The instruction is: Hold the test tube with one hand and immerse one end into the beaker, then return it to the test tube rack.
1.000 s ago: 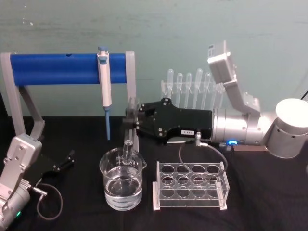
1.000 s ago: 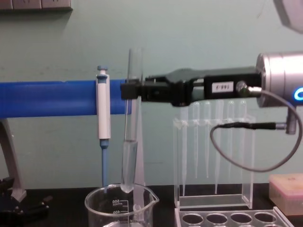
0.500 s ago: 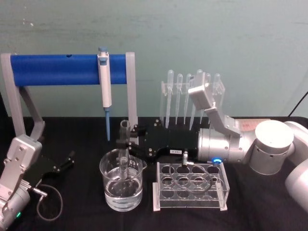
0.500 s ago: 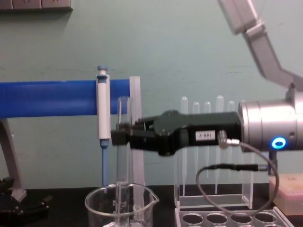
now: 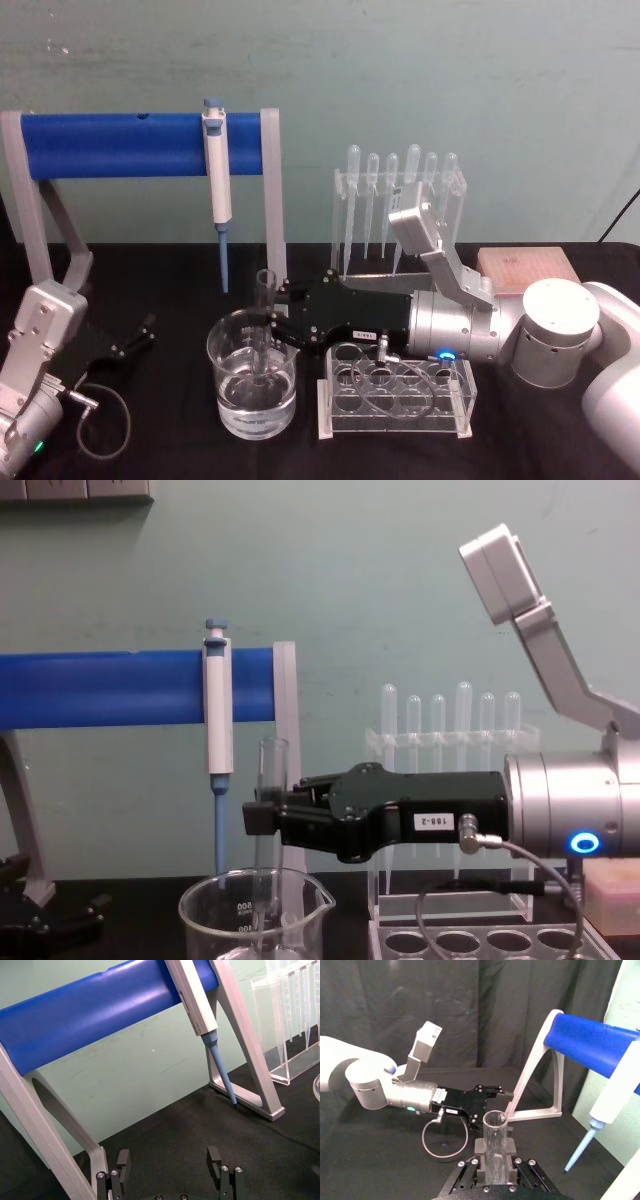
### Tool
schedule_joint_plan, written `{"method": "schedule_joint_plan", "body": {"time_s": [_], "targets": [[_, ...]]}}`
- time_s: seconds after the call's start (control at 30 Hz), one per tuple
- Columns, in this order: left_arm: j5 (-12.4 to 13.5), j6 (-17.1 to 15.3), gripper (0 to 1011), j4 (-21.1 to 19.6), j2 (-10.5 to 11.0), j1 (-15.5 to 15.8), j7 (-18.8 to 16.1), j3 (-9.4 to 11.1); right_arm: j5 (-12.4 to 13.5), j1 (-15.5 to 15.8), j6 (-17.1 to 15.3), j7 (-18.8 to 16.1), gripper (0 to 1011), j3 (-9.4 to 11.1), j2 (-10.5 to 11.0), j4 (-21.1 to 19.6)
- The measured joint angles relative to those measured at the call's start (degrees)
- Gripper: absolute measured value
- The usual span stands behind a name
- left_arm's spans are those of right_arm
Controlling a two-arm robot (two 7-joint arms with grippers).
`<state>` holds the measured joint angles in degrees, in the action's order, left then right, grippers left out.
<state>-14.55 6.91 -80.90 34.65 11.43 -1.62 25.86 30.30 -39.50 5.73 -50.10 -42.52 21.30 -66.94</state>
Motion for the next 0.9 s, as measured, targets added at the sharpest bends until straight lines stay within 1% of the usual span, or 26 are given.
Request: {"method": "schedule_joint_plan", "body": {"time_s": [0.37,0.9], "targets": [[0.0,0.0,1000,0.0,0.0,0.0,0.0,0.0,-0.8,1.2,1.1,0.0,226,1.0,-1.0,1.8],[0.0,0.0,1000,0.0,0.0,0.0,0.0,0.0,-2.5,1.3,1.9,-0.5,226,1.1,-2.1,3.2]]}}
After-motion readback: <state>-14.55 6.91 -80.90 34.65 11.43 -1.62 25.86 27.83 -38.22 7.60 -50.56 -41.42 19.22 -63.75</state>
